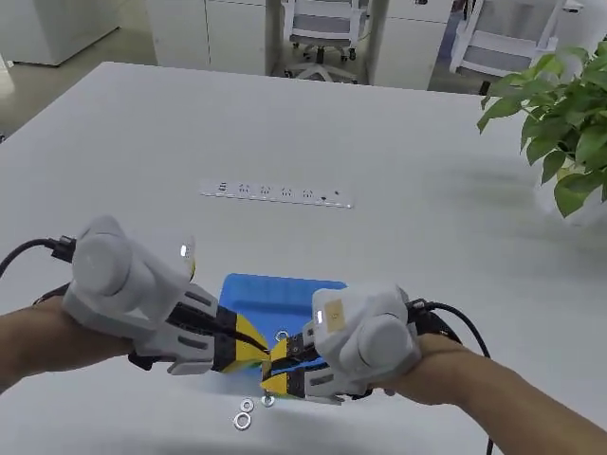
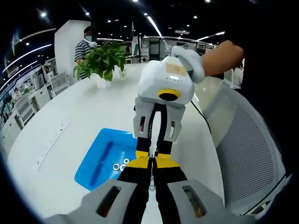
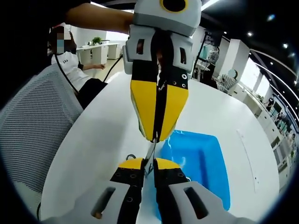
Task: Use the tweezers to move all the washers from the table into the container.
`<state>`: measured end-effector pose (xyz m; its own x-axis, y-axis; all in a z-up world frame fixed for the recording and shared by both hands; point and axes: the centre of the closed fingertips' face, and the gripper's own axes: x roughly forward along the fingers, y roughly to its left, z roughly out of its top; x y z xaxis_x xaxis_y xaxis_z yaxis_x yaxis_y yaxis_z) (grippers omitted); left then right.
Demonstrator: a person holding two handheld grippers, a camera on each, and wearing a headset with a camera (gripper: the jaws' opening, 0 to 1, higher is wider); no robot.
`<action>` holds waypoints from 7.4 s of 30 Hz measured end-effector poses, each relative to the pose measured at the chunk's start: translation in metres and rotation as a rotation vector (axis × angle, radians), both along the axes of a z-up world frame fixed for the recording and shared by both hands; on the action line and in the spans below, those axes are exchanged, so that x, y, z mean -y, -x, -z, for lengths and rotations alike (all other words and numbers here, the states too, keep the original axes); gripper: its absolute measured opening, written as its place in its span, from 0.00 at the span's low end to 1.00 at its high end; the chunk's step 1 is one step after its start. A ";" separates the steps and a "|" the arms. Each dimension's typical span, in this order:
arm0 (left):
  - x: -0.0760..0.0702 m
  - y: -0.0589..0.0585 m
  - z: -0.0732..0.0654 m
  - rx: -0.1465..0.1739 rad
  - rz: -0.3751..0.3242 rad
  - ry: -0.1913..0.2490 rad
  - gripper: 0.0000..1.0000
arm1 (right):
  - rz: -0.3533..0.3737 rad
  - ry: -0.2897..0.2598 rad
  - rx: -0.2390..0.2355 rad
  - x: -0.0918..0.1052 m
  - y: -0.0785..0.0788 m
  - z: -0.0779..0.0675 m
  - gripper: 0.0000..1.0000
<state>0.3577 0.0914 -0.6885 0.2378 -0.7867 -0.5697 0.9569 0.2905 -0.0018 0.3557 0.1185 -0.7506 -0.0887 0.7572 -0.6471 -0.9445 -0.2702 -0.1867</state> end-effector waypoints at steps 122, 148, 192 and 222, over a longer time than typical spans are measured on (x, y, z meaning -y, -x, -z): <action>-0.042 0.016 -0.012 0.072 -0.364 0.180 0.99 | 0.109 -0.048 -0.009 -0.015 -0.058 -0.061 0.08; -0.049 0.000 -0.015 0.074 -0.367 0.164 0.94 | 0.081 -0.009 -0.059 -0.026 -0.064 -0.017 0.08; -0.024 -0.062 -0.003 0.152 -0.158 0.024 0.05 | 0.036 -0.010 -0.049 -0.026 -0.060 -0.004 0.10; -0.021 -0.058 -0.024 0.130 -0.210 0.034 0.04 | 0.264 -0.063 -0.118 0.002 -0.060 -0.030 0.45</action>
<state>0.4155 0.1128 -0.6642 0.4672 -0.7307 -0.4978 0.8686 0.4846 0.1038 0.4152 0.1169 -0.7202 0.0449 0.8026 -0.5949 -0.9968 -0.0036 -0.0800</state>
